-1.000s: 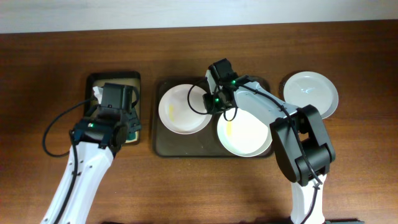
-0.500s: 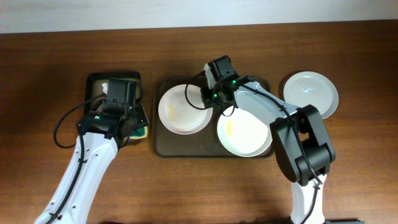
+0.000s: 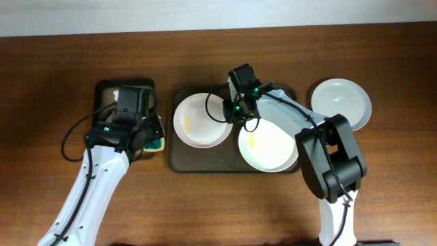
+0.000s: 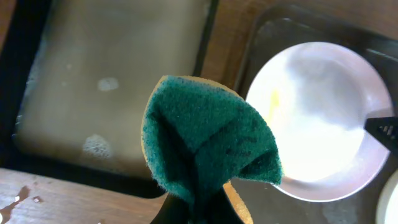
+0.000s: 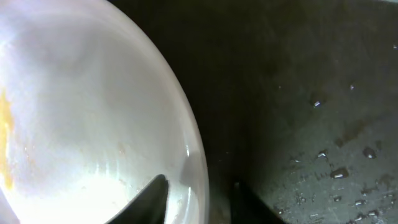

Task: Clean dirty plates on tray and stack at the side

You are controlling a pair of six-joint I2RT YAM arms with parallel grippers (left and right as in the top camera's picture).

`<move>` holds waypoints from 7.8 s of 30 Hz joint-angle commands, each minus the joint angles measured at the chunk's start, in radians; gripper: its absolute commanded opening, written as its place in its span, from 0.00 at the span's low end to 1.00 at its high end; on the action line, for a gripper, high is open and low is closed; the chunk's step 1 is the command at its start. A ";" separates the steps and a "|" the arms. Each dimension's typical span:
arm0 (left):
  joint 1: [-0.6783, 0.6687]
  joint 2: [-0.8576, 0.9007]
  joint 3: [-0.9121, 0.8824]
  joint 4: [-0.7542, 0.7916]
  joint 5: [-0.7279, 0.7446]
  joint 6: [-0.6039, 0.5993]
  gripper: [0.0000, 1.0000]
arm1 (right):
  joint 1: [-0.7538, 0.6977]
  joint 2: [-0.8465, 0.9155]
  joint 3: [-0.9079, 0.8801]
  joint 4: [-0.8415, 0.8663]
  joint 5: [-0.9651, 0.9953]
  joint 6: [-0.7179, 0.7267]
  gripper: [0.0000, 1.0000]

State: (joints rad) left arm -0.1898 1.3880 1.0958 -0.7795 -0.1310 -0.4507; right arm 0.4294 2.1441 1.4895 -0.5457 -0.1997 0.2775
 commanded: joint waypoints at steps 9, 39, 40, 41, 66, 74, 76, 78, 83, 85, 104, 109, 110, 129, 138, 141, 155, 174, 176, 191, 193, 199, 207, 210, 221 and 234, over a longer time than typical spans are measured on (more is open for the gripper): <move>-0.080 0.100 0.001 0.111 0.092 -0.005 0.00 | 0.010 0.021 -0.011 -0.091 0.023 -0.007 0.04; -0.170 0.515 0.001 0.420 0.204 -0.166 0.00 | 0.048 0.021 -0.011 -0.146 0.021 -0.033 0.04; -0.170 0.537 0.001 0.420 0.191 -0.166 0.00 | 0.048 0.021 -0.011 -0.144 0.021 -0.033 0.04; -0.170 0.554 0.001 0.422 0.187 -0.166 0.00 | 0.048 0.021 -0.011 -0.143 0.021 -0.033 0.04; -0.167 0.291 0.001 0.322 -0.174 0.033 0.00 | 0.048 0.021 -0.021 -0.139 0.058 -0.034 0.04; -0.167 0.342 0.001 0.436 0.091 -0.027 0.00 | 0.048 0.021 -0.021 -0.139 0.058 -0.034 0.04; -0.167 0.378 0.001 0.446 0.091 -0.027 0.00 | 0.048 0.022 -0.021 -0.139 0.058 -0.034 0.04; -0.167 0.413 0.001 0.447 0.091 -0.027 0.00 | 0.048 0.022 -0.021 -0.138 0.058 -0.034 0.04; -0.167 0.499 0.001 0.450 0.078 -0.026 0.00 | 0.048 0.021 -0.021 -0.135 0.058 -0.034 0.04; -0.167 0.522 0.001 0.447 0.040 -0.026 0.00 | 0.048 0.022 -0.021 -0.134 0.058 -0.034 0.04; -0.167 0.204 0.001 0.261 -0.494 0.032 0.00 | 0.048 0.016 -0.017 -0.139 0.054 -0.034 0.04; -0.147 0.050 0.001 0.190 -0.478 0.015 0.00 | 0.054 -0.024 0.040 -0.203 0.054 -0.034 0.04; -0.138 0.032 0.001 0.167 -0.478 0.015 0.00 | 0.060 -0.039 0.063 -0.223 0.055 -0.038 0.04; 0.129 0.018 0.001 0.008 -0.196 0.014 0.00 | 0.538 -0.188 0.312 -0.523 1.408 -0.064 0.04; 0.129 0.018 0.001 0.005 -0.197 0.014 0.00 | 0.650 -0.188 0.312 -0.332 1.686 -0.449 0.04; 0.129 0.018 0.001 0.004 -0.197 0.014 0.00 | 0.649 -0.188 0.312 -0.300 1.671 -0.461 0.04; 0.129 0.018 0.001 0.004 -0.198 0.014 0.00 | 0.544 -0.187 0.309 -0.412 1.430 -0.279 0.04; 0.129 0.018 0.001 0.005 -0.197 0.014 0.00 | -0.279 -0.172 0.278 -0.505 -0.496 -0.282 0.04; 0.129 0.018 0.001 0.006 -0.198 0.014 0.00 | -0.320 -0.174 0.278 -0.526 -0.496 -0.294 0.04; 0.129 0.026 0.001 0.009 -0.197 0.014 0.00 | 0.015 -0.434 0.278 -0.573 1.012 -0.167 0.04; 0.129 0.031 0.001 0.009 -0.197 0.014 0.00 | 0.101 -0.434 0.278 -0.573 1.231 -0.168 0.04; 0.129 0.061 0.001 0.011 -0.197 0.014 0.00 | 0.262 -0.416 0.278 -0.557 1.675 -0.176 0.04; 0.129 0.071 0.001 0.020 -0.197 0.014 0.00 | 0.268 -0.416 0.278 -0.499 1.612 -0.206 0.04; 0.129 0.071 0.001 0.018 -0.197 0.014 0.00 | 0.206 -0.410 0.278 -0.445 1.254 -0.317 0.04; 0.129 0.071 0.001 0.015 -0.196 0.014 0.00 | -0.482 -0.358 0.277 -0.586 0.109 -0.288 0.04; 0.129 0.071 0.001 0.019 -0.196 0.014 0.00 | -0.957 -0.106 0.274 -0.635 -0.043 -0.288 0.04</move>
State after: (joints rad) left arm -0.0589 1.4536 1.0973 -0.7650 -0.3248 -0.4278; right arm -0.5087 2.0193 1.7649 -1.1885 -0.1841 -0.0109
